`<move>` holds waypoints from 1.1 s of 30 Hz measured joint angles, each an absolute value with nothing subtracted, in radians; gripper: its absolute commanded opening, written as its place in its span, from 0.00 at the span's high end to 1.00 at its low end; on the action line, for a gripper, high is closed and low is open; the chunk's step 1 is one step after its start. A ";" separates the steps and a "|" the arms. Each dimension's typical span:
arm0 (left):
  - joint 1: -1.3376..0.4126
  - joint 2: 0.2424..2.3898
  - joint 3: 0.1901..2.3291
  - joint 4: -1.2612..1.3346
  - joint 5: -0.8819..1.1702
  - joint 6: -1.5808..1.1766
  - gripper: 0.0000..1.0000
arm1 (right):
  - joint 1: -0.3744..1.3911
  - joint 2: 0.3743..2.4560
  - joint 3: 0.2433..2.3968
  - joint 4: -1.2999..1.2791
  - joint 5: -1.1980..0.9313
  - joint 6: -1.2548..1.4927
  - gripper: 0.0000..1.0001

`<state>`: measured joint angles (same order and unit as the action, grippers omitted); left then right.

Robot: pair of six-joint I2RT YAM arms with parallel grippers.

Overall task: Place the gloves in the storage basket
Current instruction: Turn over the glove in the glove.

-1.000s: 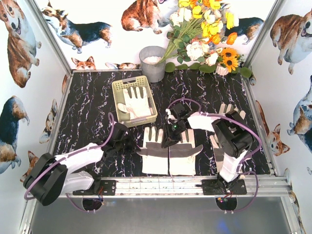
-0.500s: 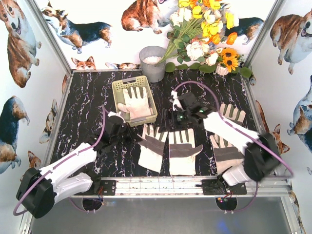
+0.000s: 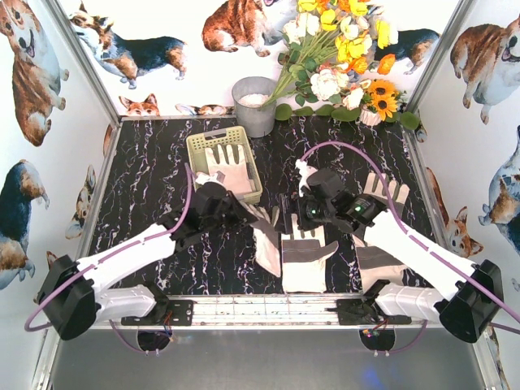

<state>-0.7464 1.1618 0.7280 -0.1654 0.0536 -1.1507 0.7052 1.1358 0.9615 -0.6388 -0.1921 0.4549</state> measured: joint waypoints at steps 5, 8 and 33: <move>-0.782 1.226 0.775 -0.124 0.032 -1.204 1.00 | 0.758 1.141 0.961 -0.654 -0.147 0.472 0.23; -0.789 1.258 0.792 -0.116 0.029 -1.227 1.00 | 0.801 1.141 0.961 -0.653 -0.114 0.479 0.24; -0.833 1.361 0.867 -0.090 0.006 -1.317 0.95 | 0.952 1.300 0.951 -0.505 0.254 0.427 0.94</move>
<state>-0.8330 1.3609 0.8669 -0.0902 0.0063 -1.3167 0.9524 1.3003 0.9512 -0.5045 0.2543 0.4274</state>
